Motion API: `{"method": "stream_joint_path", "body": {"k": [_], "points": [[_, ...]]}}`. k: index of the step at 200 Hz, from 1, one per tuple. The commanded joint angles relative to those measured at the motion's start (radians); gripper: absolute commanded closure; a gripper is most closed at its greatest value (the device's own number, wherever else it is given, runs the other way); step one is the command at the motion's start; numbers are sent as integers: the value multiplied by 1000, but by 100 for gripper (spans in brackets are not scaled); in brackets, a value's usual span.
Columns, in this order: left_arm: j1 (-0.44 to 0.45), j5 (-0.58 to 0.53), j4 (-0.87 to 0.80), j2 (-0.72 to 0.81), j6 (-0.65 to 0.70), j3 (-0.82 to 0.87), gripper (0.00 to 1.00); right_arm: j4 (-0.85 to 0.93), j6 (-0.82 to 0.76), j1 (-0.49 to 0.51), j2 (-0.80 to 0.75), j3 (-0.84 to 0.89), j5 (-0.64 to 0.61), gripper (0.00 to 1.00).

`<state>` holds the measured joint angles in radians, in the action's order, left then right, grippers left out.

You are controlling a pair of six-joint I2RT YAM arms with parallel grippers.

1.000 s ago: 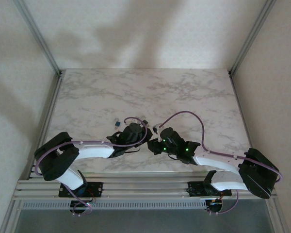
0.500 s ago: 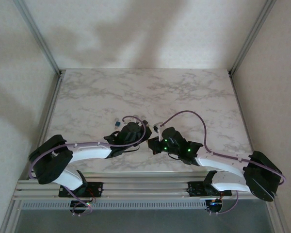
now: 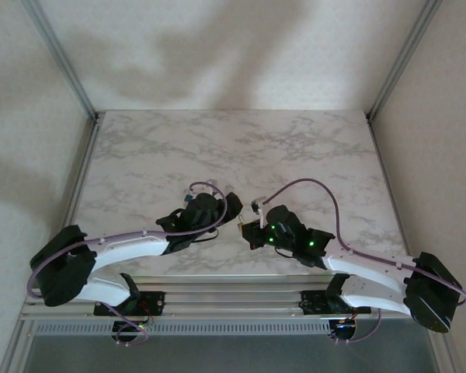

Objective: Lock with the key

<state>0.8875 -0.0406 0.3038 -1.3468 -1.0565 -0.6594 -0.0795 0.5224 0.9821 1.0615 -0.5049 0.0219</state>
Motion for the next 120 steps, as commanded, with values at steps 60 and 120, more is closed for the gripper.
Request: {"method": "stream_joint_path", "body": {"k": [60,120], "points": [[-86,90,133,197,106,144,27,-22,-38,-37,-99,-26,322,100],[-87,301,505,276,100,297,20,-194,81,-146,-43,-36,631,100]]}}
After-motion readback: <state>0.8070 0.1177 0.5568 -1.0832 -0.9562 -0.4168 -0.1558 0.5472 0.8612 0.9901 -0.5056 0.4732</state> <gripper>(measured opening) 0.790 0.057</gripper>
